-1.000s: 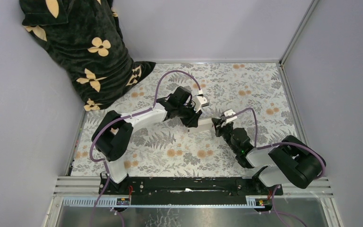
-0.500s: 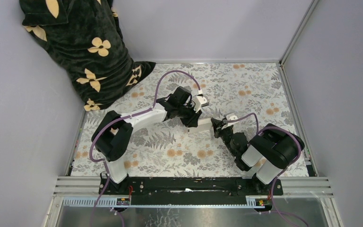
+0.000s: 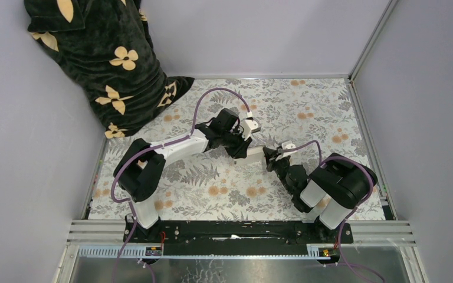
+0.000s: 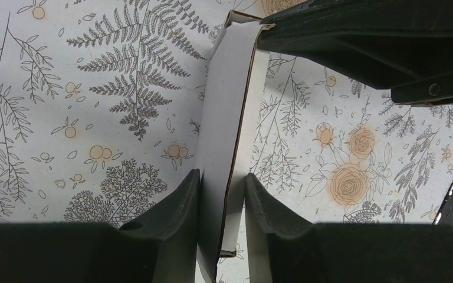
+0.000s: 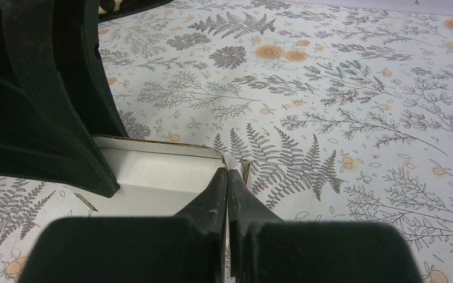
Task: Fold the paper box
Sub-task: Close the paper box at the center of the board.
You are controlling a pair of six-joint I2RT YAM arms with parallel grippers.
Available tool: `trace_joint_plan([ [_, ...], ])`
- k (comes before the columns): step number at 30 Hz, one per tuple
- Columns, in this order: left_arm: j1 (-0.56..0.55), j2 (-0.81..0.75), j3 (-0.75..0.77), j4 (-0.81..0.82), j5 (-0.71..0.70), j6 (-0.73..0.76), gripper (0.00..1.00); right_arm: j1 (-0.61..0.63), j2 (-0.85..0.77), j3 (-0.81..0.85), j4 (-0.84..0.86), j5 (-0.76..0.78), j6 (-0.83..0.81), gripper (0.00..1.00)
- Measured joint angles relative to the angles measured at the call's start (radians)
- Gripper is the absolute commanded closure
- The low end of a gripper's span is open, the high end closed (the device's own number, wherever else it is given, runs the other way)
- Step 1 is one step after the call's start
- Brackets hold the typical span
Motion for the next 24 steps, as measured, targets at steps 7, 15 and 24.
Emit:
trace_joint_plan([
  [7, 0.0, -0.005, -0.006, 0.008, -0.012, -0.015, 0.71, 0.0, 0.018, 0.017, 0.001, 0.008, 0.002, 1.0],
  [15, 0.0, -0.017, -0.024, 0.028, -0.018, -0.035, 0.7, 0.001, 0.027, 0.026, 0.001, 0.011, 0.009, 1.0],
  [24, 0.001, -0.019, -0.025, 0.034, -0.015, -0.068, 0.66, 0.002, 0.029, 0.027, 0.001, 0.018, 0.016, 1.0],
])
